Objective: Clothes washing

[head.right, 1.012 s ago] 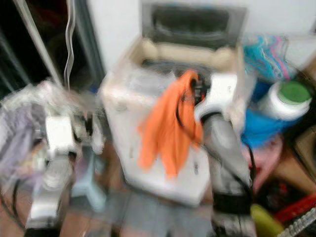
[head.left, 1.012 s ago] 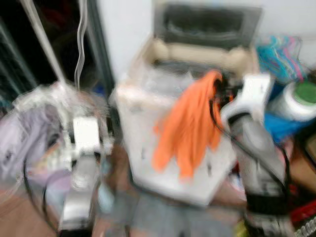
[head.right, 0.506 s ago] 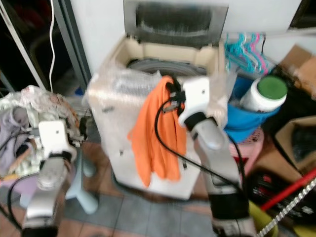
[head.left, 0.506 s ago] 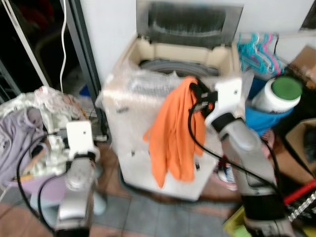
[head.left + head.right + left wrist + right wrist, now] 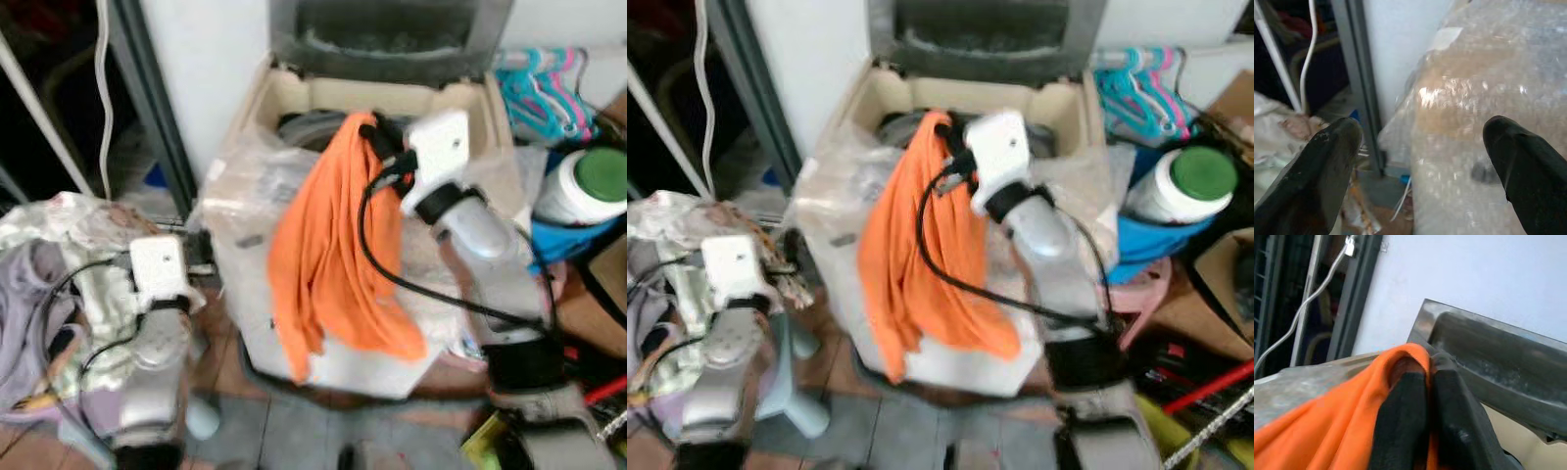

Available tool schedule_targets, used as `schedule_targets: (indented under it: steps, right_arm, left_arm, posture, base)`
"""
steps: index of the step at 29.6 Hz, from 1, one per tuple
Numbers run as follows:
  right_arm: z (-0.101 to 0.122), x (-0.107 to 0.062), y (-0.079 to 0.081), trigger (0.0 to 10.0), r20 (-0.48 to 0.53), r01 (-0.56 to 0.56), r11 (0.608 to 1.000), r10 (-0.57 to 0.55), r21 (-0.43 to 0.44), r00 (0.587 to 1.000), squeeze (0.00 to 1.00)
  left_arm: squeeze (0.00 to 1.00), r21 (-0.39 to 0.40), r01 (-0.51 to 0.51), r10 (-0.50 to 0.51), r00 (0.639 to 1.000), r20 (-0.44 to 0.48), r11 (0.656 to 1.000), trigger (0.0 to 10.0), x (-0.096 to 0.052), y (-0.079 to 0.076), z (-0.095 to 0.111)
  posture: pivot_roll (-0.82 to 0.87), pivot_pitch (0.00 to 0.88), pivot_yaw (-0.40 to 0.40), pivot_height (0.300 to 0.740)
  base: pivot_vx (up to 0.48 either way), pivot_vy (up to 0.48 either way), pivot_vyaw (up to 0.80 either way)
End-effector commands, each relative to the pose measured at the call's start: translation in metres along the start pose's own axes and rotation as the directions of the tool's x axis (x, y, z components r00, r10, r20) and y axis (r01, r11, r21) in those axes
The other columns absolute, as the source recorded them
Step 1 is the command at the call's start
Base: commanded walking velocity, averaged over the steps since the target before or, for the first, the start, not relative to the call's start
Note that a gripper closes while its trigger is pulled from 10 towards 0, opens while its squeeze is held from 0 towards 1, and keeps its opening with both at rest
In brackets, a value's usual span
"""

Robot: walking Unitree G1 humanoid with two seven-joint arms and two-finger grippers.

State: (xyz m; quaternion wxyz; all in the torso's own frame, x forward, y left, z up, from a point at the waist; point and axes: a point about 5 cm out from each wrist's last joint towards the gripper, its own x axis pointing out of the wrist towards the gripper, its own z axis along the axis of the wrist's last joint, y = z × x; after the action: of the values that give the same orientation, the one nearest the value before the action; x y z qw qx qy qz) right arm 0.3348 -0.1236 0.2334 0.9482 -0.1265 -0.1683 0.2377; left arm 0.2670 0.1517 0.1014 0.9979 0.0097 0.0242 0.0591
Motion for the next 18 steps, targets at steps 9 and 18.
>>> schedule_targets:
  steps: [9, 18]
  right_arm:
    - [0.078, 0.048, -0.102, 10.0, 0.188, 0.307, 0.946, -0.284, -0.103, 0.94, 0.0]
    - [0.112, 0.026, -0.164, 10.0, 0.285, 0.611, 0.788, -0.571, -0.071, 0.77, 0.0]
  left_arm:
    - [0.0, 0.028, -0.034, 0.034, 0.999, -0.009, 0.999, 10.0, 0.0, 0.01, 0.0]
    - [0.0, 0.027, -0.037, 0.037, 0.999, -0.007, 0.999, 10.0, -0.002, 0.01, 0.0]
  posture:
    - [-0.05, 0.0, -0.003, 0.74]
    - [-0.05, 0.0, -0.013, 0.74]
  base:
    - [0.296, 0.188, 0.0]
    - [0.0, 0.0, 0.0]
